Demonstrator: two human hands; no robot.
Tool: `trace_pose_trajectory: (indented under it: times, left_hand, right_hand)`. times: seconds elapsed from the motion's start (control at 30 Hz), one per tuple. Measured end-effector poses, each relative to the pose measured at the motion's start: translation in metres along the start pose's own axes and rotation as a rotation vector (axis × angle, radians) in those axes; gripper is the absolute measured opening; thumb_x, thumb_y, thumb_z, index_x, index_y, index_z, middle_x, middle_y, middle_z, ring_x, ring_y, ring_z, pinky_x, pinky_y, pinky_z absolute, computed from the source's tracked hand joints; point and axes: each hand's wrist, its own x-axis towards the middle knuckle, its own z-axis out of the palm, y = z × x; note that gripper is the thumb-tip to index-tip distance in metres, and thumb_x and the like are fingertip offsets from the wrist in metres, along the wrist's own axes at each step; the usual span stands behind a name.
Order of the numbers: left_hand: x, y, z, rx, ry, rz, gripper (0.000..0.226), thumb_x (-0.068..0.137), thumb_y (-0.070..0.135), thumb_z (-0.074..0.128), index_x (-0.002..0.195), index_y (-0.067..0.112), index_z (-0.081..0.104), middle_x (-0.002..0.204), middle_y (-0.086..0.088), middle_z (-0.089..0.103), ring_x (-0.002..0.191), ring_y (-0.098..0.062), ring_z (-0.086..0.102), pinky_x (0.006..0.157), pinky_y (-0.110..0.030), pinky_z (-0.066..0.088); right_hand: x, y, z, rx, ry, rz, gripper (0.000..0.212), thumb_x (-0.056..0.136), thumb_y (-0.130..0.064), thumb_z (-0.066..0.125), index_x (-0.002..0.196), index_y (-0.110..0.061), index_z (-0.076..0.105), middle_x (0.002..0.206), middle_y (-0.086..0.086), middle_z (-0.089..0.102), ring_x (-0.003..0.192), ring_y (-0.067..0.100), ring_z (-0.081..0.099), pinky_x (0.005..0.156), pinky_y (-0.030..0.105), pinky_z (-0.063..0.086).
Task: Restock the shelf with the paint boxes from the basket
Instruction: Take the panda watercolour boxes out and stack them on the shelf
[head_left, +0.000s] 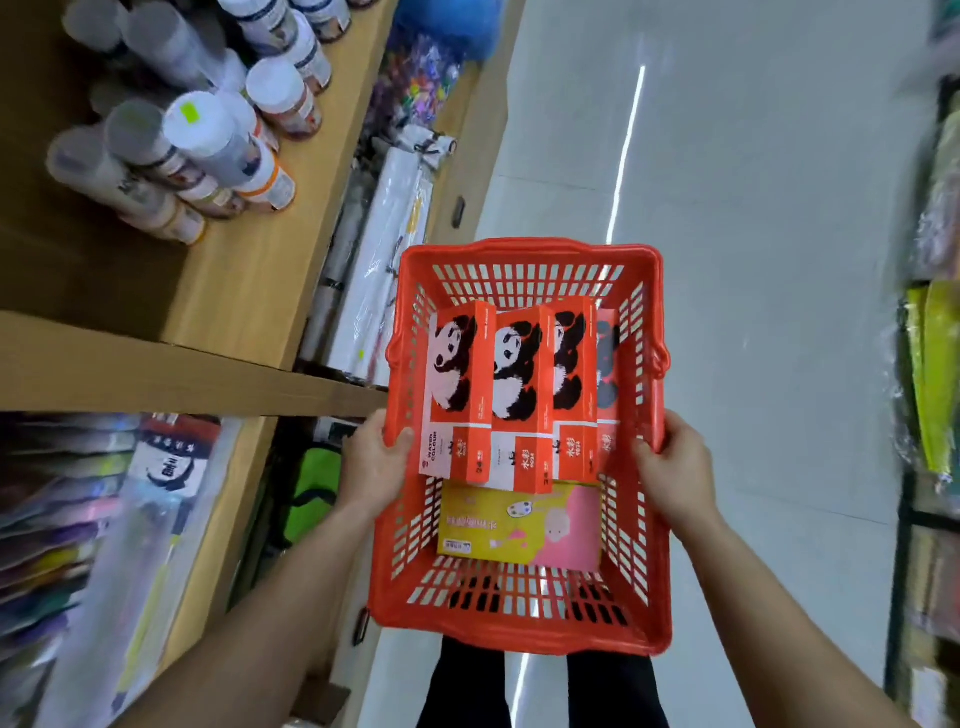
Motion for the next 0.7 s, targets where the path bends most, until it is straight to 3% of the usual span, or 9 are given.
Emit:
trace_pose_trajectory:
  times: [0.1,0.17,0.23,0.3,0.4,0.47,0.53,0.6,0.7]
  left_hand:
    - [0.001,0.002,-0.001,0.035,-0.047,-0.008,0.017,0.096,0.026,0.062,0.111,0.020,0.065,0.100,-0.004,0.077,0.091,-0.028,0.075,0.079,-0.039,0.059]
    - [-0.004,0.008,-0.004,0.014,-0.024,0.011,0.027,0.096,0.025,0.063,0.122,0.019,0.061,0.111,-0.002,0.074,0.102,-0.025,0.072,0.083,-0.035,0.054]
    - [-0.019,0.019,-0.011,-0.072,0.072,0.042,0.043,0.095,0.026,0.064,0.136,0.022,0.052,0.126,0.001,0.068,0.113,-0.020,0.066,0.093,-0.039,0.054]
    - [-0.034,0.030,-0.017,-0.034,0.213,0.196,0.044,0.092,0.035,0.059,0.136,0.031,0.053,0.126,0.010,0.063,0.113,-0.013,0.060,0.092,-0.038,0.052]
    - [-0.047,0.041,-0.006,0.034,0.139,0.392,0.044,0.089,0.036,0.058,0.132,0.028,0.059,0.130,0.009,0.062,0.118,-0.014,0.060,0.099,-0.039,0.051]
    - [-0.048,0.045,0.016,0.072,-0.023,0.310,0.056,0.092,0.033,0.062,0.145,0.021,0.049,0.148,-0.001,0.053,0.135,-0.021,0.050,0.112,-0.038,0.040]
    - [-0.045,0.049,0.041,0.117,-0.159,0.152,0.077,0.095,0.038,0.062,0.159,0.018,0.024,0.167,-0.005,0.025,0.152,-0.025,0.025,0.118,-0.035,0.019]
    - [-0.037,0.049,0.059,0.128,-0.223,0.019,0.090,0.095,0.049,0.058,0.162,0.021,0.006,0.172,-0.004,0.001,0.157,-0.031,0.003,0.121,-0.041,0.010]
    - [-0.030,0.040,0.071,0.106,-0.206,-0.024,0.089,0.091,0.062,0.052,0.161,0.034,0.005,0.172,0.001,-0.002,0.156,-0.033,0.001,0.122,-0.051,0.009]
  right_hand:
    - [-0.002,-0.007,-0.004,-0.018,-0.031,0.052,0.019,0.092,-0.009,0.064,0.109,-0.014,0.069,0.088,0.002,0.073,0.090,0.032,0.072,0.070,0.033,0.048]
    - [-0.008,-0.019,-0.008,-0.002,0.000,0.068,0.033,0.094,-0.014,0.065,0.127,-0.009,0.063,0.112,0.009,0.073,0.108,0.034,0.070,0.087,0.039,0.053]
    - [-0.017,-0.036,-0.012,-0.070,0.208,0.000,0.047,0.094,-0.025,0.066,0.138,-0.009,0.057,0.131,0.010,0.067,0.121,0.031,0.063,0.099,0.044,0.050]
    - [-0.027,-0.056,-0.011,-0.079,0.382,-0.108,0.042,0.092,-0.034,0.064,0.129,-0.015,0.061,0.123,0.004,0.068,0.110,0.025,0.063,0.090,0.037,0.049]
    - [-0.027,-0.077,0.006,0.021,0.168,-0.158,0.037,0.092,-0.025,0.064,0.128,-0.015,0.062,0.114,0.002,0.068,0.102,0.020,0.066,0.088,0.037,0.053]
    - [-0.019,-0.080,0.025,-0.029,-0.022,-0.111,0.053,0.095,-0.021,0.067,0.144,-0.008,0.054,0.134,0.012,0.059,0.123,0.028,0.060,0.106,0.042,0.049]
    - [-0.009,-0.081,0.040,-0.074,-0.119,-0.017,0.071,0.095,-0.033,0.069,0.155,-0.007,0.040,0.150,0.020,0.044,0.139,0.035,0.046,0.118,0.048,0.038]
    - [0.002,-0.077,0.051,-0.047,-0.135,0.066,0.087,0.091,-0.048,0.071,0.158,-0.008,0.033,0.156,0.022,0.035,0.143,0.039,0.042,0.120,0.049,0.036]
    - [0.015,-0.072,0.058,0.012,-0.171,0.127,0.102,0.078,-0.063,0.076,0.154,-0.007,0.036,0.154,0.017,0.047,0.137,0.037,0.053,0.114,0.050,0.044]
